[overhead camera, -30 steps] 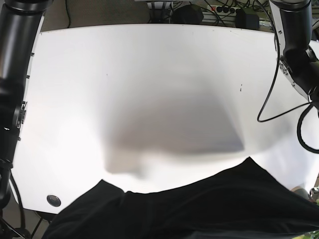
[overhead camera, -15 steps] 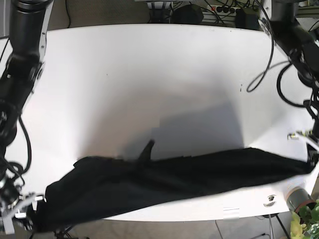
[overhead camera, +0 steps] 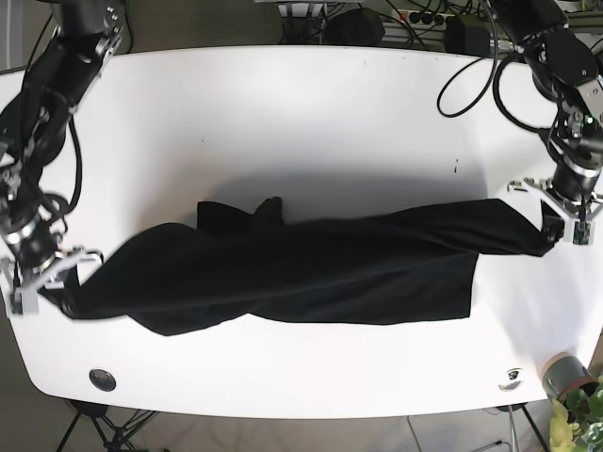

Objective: Fold the T-shirt properly
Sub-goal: 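Hold the shirt up with both grippers and lay it flat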

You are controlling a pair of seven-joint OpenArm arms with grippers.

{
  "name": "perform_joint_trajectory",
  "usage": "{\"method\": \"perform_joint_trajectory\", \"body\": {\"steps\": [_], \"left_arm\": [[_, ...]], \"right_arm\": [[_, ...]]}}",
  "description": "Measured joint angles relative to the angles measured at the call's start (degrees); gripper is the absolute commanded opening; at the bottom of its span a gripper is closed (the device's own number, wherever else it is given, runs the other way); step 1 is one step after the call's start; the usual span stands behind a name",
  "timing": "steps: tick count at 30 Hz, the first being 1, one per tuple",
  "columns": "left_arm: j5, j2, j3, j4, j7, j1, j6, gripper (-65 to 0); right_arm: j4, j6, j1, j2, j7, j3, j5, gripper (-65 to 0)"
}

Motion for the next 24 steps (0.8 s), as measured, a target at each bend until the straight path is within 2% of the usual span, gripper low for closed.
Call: {"method": "perform_joint_trajectory", "body": {"steps": [3, 8, 14, 24], "left_arm": [[1.27, -0.2, -1.16, 0.0, -0.63, 2.89, 0.83, -65.0], [0.76, 1.81, -2.8, 0.0, -1.88, 6.6, 0.33, -65.0], [1.66, 3.87, -8.81, -0.15, -1.88, 10.62, -4.76, -65.0], [1.88, 7.43, -12.9, -0.31, -1.99, 16.87, -9.79, -65.0]], "right_arm": [[0.68, -0.39, -4.37, -1.81, -0.5, 1.31, -0.87, -62.9], [3.21, 0.28, -11.23, -3.78, -0.31, 3.65, 0.17, -62.9], [3.96, -0.07, -18.84, -7.17, -0.35, 7.85, -0.55, -62.9], [3.87, 0.33, -28.98, -10.84, 0.33, 7.87, -0.61, -62.9]]}}
